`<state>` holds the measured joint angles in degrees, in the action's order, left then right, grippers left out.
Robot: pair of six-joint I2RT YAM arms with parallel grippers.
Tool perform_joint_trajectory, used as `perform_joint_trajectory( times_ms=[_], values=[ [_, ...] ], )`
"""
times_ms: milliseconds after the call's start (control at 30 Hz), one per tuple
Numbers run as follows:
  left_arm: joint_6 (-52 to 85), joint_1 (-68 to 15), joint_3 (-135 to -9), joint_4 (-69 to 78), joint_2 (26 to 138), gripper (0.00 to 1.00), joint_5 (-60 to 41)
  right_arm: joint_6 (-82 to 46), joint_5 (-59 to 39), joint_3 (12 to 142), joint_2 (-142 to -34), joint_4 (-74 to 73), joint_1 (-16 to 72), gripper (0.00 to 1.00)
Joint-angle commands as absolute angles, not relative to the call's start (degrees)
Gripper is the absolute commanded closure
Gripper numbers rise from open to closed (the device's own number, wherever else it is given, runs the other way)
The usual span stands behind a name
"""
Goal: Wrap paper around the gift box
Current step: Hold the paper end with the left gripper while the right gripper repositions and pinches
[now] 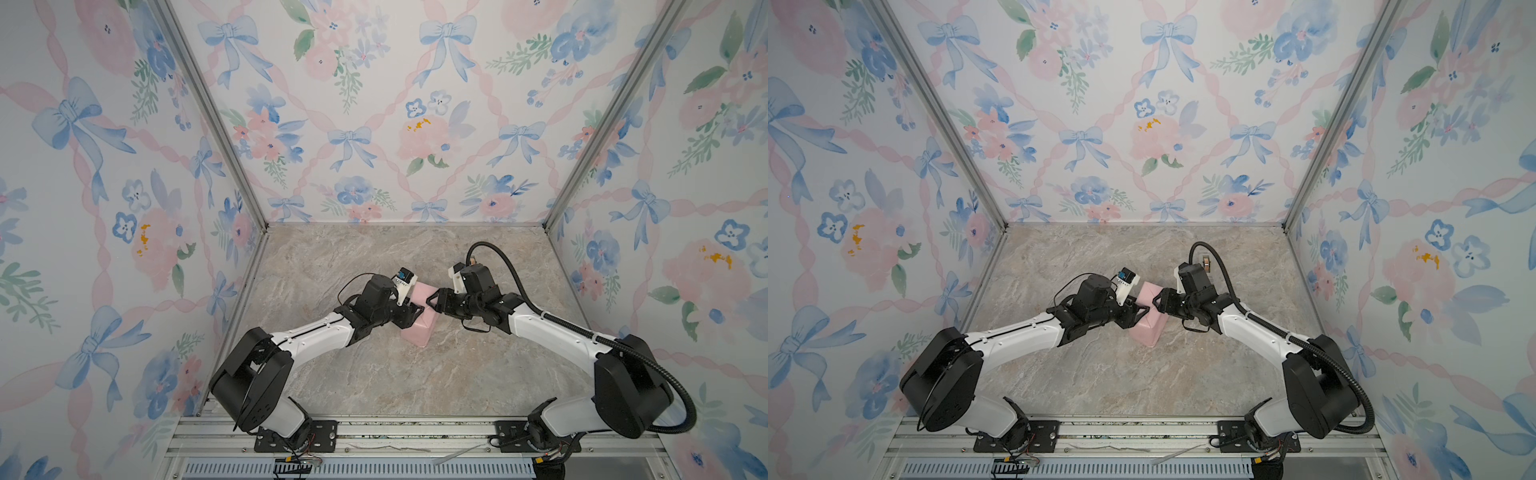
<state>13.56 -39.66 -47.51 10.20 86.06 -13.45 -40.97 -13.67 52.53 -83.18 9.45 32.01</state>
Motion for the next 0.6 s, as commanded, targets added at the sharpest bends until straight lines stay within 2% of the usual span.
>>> perform_joint_trajectory(
  times_ms=[0, 267, 567],
  values=[
    [15.17, -38.83, -47.28, 5.42, 84.94, 0.39, -14.39, -39.73, -10.24, 53.12, -83.88, 14.06, 32.43, 0.52],
    [25.28, -32.59, -47.3, 12.37, 83.76, 0.37, -22.36, -39.34, -11.89, 51.2, -83.41, 11.23, 32.34, 0.61],
    [27.47, -32.52, -49.19, 13.12, 89.62, 0.37, -24.75, -38.21, -15.11, 51.42, -84.42, 8.37, 32.08, 0.64]
  ],
)
